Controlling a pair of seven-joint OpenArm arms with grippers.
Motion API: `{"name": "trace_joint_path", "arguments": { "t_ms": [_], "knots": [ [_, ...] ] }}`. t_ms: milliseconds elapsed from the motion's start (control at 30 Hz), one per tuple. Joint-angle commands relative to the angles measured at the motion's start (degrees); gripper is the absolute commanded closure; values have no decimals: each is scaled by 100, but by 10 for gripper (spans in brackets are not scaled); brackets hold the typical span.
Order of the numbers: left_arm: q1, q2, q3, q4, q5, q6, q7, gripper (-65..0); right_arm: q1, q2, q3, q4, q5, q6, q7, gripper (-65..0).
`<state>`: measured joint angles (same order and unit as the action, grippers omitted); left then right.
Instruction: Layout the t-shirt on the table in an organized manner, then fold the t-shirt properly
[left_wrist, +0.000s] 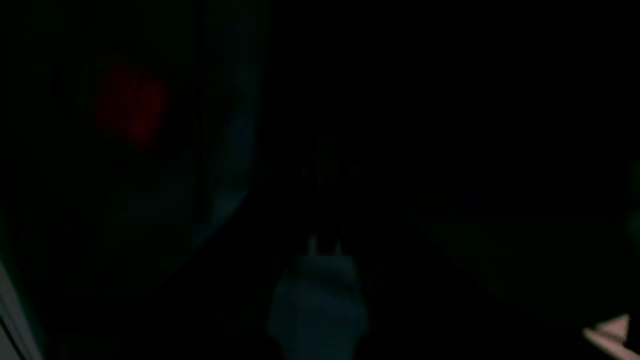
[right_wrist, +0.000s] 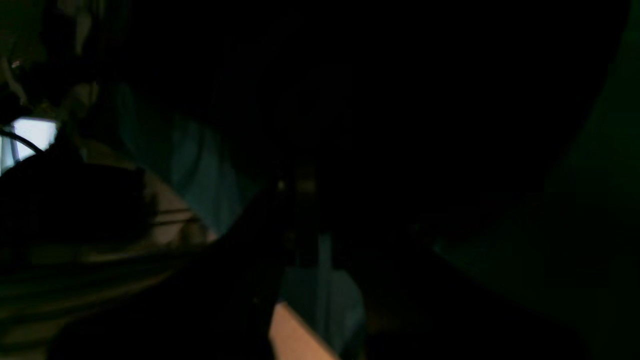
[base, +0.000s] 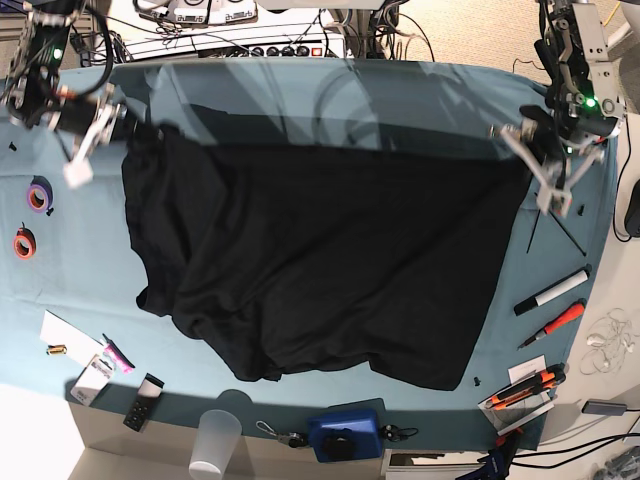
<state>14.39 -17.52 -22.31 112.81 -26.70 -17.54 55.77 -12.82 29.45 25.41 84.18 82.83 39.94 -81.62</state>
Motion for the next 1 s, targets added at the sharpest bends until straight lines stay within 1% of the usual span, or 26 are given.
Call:
{"name": "trace_joint_path", "arguments": {
  "t_ms": [0, 100, 133, 233, 333, 400, 467, 533, 600, 667, 733, 800, 900, 967],
  "knots": [
    [-227, -72, -37, 105, -153, -85, -260, 0, 319, 151, 59, 103, 217, 6, 162, 0],
    [-892, -72, -37, 105, -420, -118, -439, 0, 1150, 153, 59, 101, 217, 6, 162, 0],
    [-1156, -72, -37, 101, -422, -101, -435, 0, 1453, 153, 59, 101, 50, 6, 162, 0],
    [-1895, -72, -37, -76, -291, 48, -492, 0, 2387, 153, 57, 101, -986, 6, 162, 0],
    [-2579, -57, -33, -577, -251, 76, -704, 0, 3338, 153, 52, 92, -2044, 6, 737, 0],
    [-3082, -44, -33, -1023, -251, 74, -748, 0, 3939, 153, 52, 83, -2627, 6, 949, 0],
    [-3602, -44, -33, -1521, -251, 15, -743, 0, 4454, 153, 46, 83, -3036, 6, 1126, 0],
    [-4144, -44, -33, -2065, -251, -166, -743, 0, 4922, 153, -37, 76, -3432, 6, 1325, 0],
    [-4699, -44, -33, -2640, -251, -321, -815, 0, 5368, 153, -251, -22, -3832, -42, 1530, 0],
    [-5263, -44, -33, -3217, -245, -509, -903, 0, 5775, 153, -575, -264, -4273, -238, 1884, 0],
    [-5836, -46, 17, -3788, -234, -616, -935, 0, 6186, 153, -949, -671, -4660, -341, 2293, 0],
    [-6411, -44, 186, -4369, -44, -629, -1064, 0, 6603, 153, -1340, -1209, -4909, -348, 2747, 0],
    [-7237, -66, 688, -5200, 501, -627, -1497, 0, 7265, 151, -1956, -2127, -5222, -354, 3480, 0],
    [-7761, -92, 1064, -5641, 719, -529, -1620, 0, 7799, 120, -2317, -2693, -5475, -442, 3827, 0]
  ]
}}
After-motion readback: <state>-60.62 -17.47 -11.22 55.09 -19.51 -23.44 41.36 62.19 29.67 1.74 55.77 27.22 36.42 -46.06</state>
